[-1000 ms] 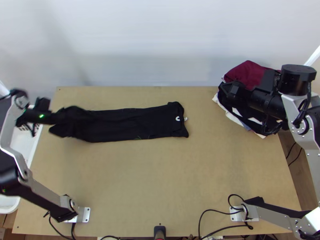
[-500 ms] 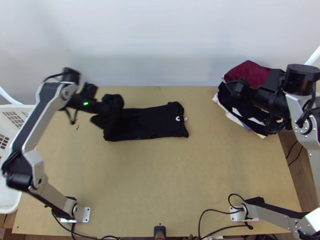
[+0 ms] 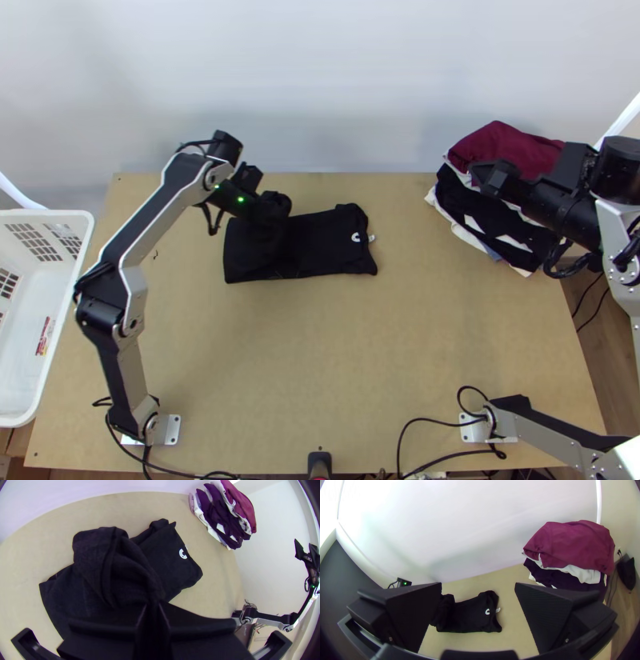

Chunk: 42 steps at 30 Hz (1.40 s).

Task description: Fold the t-shirt

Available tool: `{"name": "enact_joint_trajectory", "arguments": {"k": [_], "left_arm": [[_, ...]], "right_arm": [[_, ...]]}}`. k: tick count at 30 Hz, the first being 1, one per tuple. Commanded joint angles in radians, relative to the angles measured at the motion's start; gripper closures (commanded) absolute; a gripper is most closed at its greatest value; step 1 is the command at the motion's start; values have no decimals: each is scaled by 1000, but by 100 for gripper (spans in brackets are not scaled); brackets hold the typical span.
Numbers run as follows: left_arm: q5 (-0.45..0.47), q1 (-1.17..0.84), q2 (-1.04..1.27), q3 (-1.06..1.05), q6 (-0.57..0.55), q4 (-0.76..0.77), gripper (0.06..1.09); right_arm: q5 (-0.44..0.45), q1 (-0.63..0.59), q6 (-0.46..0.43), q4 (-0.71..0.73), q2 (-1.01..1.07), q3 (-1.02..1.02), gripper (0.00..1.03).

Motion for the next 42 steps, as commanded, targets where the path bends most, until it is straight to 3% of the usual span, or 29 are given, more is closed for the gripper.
{"name": "enact_joint_trajectory", "arguments": {"k": [1,16,17,18,20,23,29,35,37,42], "left_arm": [[-8,-11,32,57,-27,1,105],[-17,-82,170,204,-61,-22,103],[-17,-92,184,215,-59,-26,90],[-17,-105,196,224,-56,-28,66],[-17,-143,216,243,-38,-26,7],[-17,-191,213,247,-36,49,10],[-16,-200,175,252,-156,248,10],[-22,-155,141,234,-146,238,10],[-59,-137,110,204,-105,228,10],[-255,-103,58,189,-22,210,10]], "right_arm": [[-4,-9,-8,4,-24,-26,4],[-4,-9,14,7,-34,-70,4],[-4,-9,15,7,-36,-72,4],[-4,-9,17,7,-36,-76,4],[-6,-9,18,7,-39,-92,4],[-4,8,22,13,-45,-136,4],[-6,32,48,63,-57,-240,4],[-4,52,43,98,-56,-294,4],[-4,61,40,118,-54,-314,4],[-6,98,35,139,-10,-336,4]]}}
